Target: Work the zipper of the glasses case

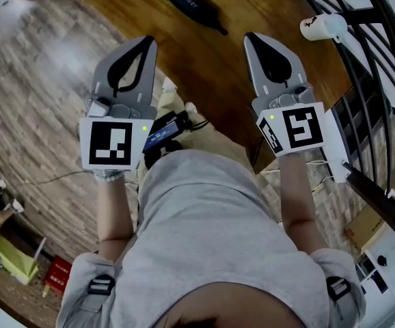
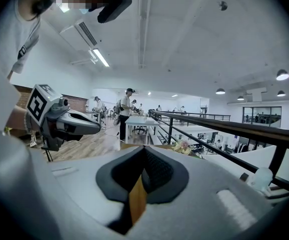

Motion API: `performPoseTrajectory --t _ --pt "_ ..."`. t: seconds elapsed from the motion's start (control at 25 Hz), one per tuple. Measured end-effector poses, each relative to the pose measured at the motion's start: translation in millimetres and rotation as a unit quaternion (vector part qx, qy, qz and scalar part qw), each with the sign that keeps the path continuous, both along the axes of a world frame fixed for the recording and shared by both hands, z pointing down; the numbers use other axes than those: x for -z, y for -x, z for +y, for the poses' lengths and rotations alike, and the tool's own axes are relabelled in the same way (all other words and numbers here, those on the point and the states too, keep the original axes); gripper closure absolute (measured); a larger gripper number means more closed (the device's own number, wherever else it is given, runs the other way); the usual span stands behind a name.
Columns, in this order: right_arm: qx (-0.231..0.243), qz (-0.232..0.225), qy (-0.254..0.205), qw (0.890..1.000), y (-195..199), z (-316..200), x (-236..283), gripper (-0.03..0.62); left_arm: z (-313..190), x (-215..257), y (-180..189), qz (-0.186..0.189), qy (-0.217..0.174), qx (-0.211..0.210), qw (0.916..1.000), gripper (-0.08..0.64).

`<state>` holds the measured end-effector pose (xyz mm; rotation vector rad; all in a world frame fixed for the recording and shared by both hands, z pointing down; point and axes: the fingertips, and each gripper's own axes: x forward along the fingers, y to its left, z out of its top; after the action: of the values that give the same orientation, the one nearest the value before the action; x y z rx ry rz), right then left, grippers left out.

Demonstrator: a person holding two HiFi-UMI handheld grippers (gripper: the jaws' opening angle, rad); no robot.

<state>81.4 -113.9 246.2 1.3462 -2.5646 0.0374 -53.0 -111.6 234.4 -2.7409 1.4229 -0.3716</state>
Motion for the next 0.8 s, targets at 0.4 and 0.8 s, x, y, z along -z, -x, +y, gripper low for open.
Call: performPoseTrajectory --t 0.4,0.8 --pt "0.003 0.005 -0.008 1.000 3.6 2.9 0.8 0.592 3.5 0.0 0.0 0.005 -0.001 0.002 1.0000 0.546" --pt "0.002 0.010 -0.010 1.000 2.1 3.8 2.1 0.592 2.8 0.5 -3.2 0.008 -0.002 -0.002 1.0000 0.546"
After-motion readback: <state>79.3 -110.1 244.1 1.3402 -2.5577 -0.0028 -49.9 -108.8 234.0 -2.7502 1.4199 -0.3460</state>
